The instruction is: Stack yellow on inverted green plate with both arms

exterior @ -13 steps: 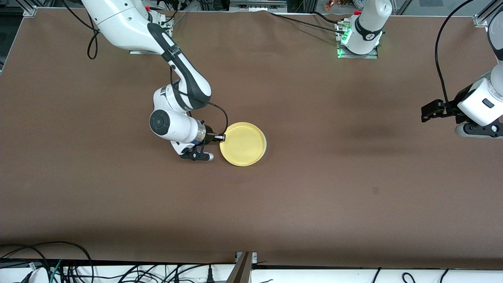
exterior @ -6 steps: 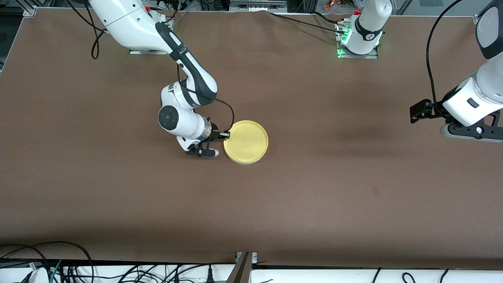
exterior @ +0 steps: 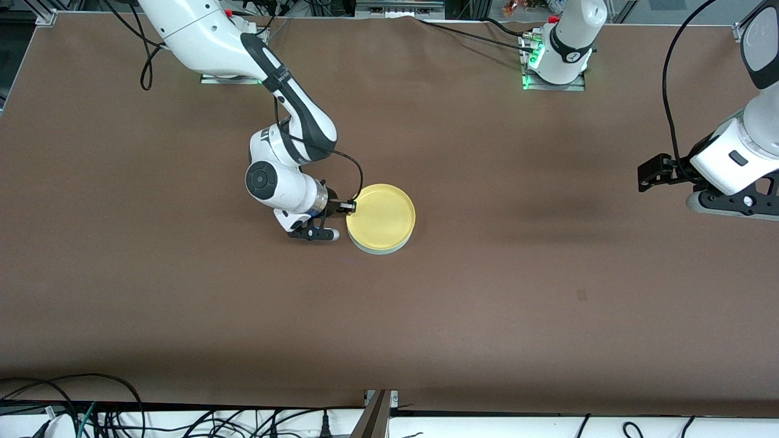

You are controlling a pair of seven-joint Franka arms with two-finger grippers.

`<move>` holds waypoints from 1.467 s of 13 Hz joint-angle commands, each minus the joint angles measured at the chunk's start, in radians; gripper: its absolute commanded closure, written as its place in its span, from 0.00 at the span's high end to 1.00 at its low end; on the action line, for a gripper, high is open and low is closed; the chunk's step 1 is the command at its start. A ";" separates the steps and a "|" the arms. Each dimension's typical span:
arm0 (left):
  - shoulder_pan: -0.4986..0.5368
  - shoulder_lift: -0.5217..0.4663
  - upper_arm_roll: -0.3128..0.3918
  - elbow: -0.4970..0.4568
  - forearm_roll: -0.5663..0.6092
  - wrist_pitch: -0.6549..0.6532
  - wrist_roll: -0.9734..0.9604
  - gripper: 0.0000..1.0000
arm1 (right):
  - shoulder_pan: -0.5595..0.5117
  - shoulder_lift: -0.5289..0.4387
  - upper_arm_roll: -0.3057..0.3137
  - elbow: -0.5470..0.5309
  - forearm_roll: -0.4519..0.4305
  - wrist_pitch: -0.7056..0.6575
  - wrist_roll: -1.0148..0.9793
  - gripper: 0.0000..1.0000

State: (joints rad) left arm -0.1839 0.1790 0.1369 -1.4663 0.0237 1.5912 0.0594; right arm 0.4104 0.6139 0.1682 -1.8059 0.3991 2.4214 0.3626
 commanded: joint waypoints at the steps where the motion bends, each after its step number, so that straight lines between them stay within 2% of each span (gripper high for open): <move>1: 0.004 0.016 0.001 0.034 -0.010 -0.017 0.000 1.00 | 0.011 -0.045 -0.009 -0.052 0.017 0.005 0.012 0.00; 2: 0.004 0.016 0.000 0.034 -0.011 -0.017 0.000 1.00 | 0.011 -0.046 -0.010 -0.056 0.015 0.005 0.012 0.00; 3: 0.003 0.016 0.000 0.035 -0.011 -0.016 0.002 1.00 | 0.011 -0.046 -0.012 -0.055 0.017 0.004 0.013 0.26; 4: 0.003 0.017 0.000 0.035 -0.013 -0.013 0.002 1.00 | 0.011 -0.046 -0.019 -0.049 0.017 0.004 0.022 0.99; 7: 0.003 0.017 0.000 0.040 -0.011 -0.004 0.004 1.00 | 0.010 -0.089 -0.082 0.002 0.001 -0.031 0.015 1.00; 8: 0.003 0.017 0.000 0.040 -0.011 -0.004 0.004 1.00 | 0.010 -0.103 -0.117 0.038 -0.012 -0.098 0.012 1.00; 13: 0.004 0.017 0.001 0.040 -0.011 -0.004 0.002 1.00 | -0.016 -0.106 -0.275 0.339 -0.268 -0.555 -0.115 1.00; 16: 0.004 0.017 0.001 0.040 -0.011 -0.004 0.002 1.00 | -0.039 -0.137 -0.381 0.413 -0.292 -0.724 -0.264 1.00; 17: 0.007 0.017 0.001 0.040 -0.011 -0.004 0.004 1.00 | -0.047 -0.175 -0.398 0.416 -0.295 -0.766 -0.278 1.00; 19: 0.007 0.017 0.001 0.040 -0.011 -0.004 0.004 1.00 | -0.088 -0.280 -0.382 0.392 -0.322 -0.807 -0.275 1.00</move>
State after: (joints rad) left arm -0.1828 0.1794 0.1382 -1.4601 0.0237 1.5934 0.0594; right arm 0.3484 0.4459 -0.2333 -1.3864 0.1086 1.6736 0.0969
